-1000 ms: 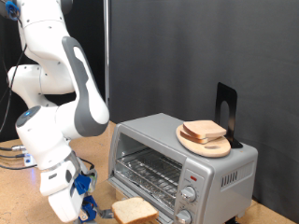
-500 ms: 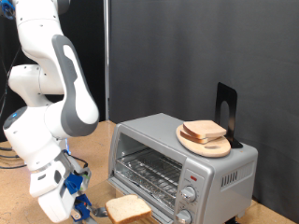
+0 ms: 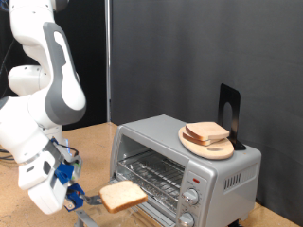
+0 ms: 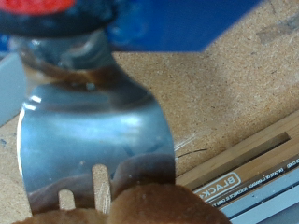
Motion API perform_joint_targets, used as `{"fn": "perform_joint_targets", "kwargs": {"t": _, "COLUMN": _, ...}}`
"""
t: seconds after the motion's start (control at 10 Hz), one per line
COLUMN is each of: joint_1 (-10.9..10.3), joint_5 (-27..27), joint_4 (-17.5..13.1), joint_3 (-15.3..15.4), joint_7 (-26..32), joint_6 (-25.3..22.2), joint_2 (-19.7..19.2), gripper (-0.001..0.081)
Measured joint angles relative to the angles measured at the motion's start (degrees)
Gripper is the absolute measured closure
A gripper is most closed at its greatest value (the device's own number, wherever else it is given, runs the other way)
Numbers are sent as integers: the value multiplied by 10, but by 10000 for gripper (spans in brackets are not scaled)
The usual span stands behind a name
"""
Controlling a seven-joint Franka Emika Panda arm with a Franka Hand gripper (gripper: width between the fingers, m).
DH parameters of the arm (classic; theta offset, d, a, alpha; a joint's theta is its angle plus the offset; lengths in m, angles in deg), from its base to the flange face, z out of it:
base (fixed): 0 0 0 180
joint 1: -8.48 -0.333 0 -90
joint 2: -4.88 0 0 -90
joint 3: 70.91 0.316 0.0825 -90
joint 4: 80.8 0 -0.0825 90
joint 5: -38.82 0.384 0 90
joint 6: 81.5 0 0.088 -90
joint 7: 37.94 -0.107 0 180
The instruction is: Make a piece of toast with the oven
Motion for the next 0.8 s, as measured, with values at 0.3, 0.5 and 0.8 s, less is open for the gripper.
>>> {"fn": "perform_joint_targets", "kwargs": {"t": 0.3, "joint_1": 3, "joint_5": 27, "joint_4": -1, "joint_3": 1, "joint_7": 12, "joint_6": -8, "joint_2": -2, "gripper": 364}}
{"fn": "perform_joint_targets", "kwargs": {"t": 0.5, "joint_1": 11, "joint_5": 28, "joint_4": -8, "joint_3": -2, "joint_7": 15, "joint_6": -35, "joint_2": 5, "gripper": 364}}
{"fn": "perform_joint_targets", "kwargs": {"t": 0.8, "joint_1": 12, "joint_5": 28, "joint_4": -5, "joint_3": 1, "joint_7": 17, "joint_6": -39, "joint_2": 20, "gripper": 364}}
